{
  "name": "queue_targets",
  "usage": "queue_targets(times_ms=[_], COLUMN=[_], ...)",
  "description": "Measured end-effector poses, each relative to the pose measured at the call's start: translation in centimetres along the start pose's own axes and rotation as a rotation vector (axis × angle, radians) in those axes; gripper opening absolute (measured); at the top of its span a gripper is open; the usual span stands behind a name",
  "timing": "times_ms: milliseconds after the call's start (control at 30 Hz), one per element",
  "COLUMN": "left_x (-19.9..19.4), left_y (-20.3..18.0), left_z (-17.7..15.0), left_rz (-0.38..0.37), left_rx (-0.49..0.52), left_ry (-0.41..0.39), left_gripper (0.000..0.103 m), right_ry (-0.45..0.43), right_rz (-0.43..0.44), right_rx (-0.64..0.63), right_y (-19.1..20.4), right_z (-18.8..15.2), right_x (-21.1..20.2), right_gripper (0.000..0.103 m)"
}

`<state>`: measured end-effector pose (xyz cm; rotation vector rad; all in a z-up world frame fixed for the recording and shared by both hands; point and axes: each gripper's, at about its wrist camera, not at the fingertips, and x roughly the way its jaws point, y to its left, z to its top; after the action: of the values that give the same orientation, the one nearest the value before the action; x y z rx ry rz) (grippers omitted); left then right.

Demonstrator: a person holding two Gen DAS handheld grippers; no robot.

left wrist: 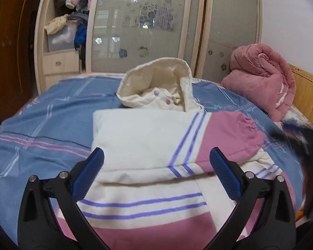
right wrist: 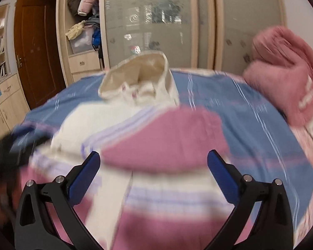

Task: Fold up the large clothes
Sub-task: 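Reach the right tool to the white hood and grasp it, then lift the hood and collar end of the jacket with the right tool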

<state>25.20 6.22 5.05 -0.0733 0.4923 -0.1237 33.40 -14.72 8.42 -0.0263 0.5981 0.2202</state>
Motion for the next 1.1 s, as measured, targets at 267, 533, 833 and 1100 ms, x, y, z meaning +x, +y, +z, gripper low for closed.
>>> queue_targets(times_ms=[267,533,833,1100], left_x=[0.7,2.2,2.4,2.5], left_y=[2.6,4.3,4.7,5.2], left_z=[1.0,1.7,1.9,1.7], left_rz=[-0.045,-0.026,-0.016,-0.034], left_rx=[-0.097,-0.137,-0.125,-0.156], left_ry=[0.008,0.038,0.044,0.068], left_gripper=[0.101,0.101,0.101,0.101], right_ry=[0.137,0.294,0.192,0.038], right_rz=[-0.118,-0.259,-0.221,-0.174], right_rx=[-0.046,-0.001,0.052,0.125], right_y=[0.3,-1.9,-5.1,-9.1], right_z=[15.3,17.7,16.9,11.0], right_x=[19.6,31.8,26.7,14.3], right_gripper=[0.092,0.039,0.002,0.001])
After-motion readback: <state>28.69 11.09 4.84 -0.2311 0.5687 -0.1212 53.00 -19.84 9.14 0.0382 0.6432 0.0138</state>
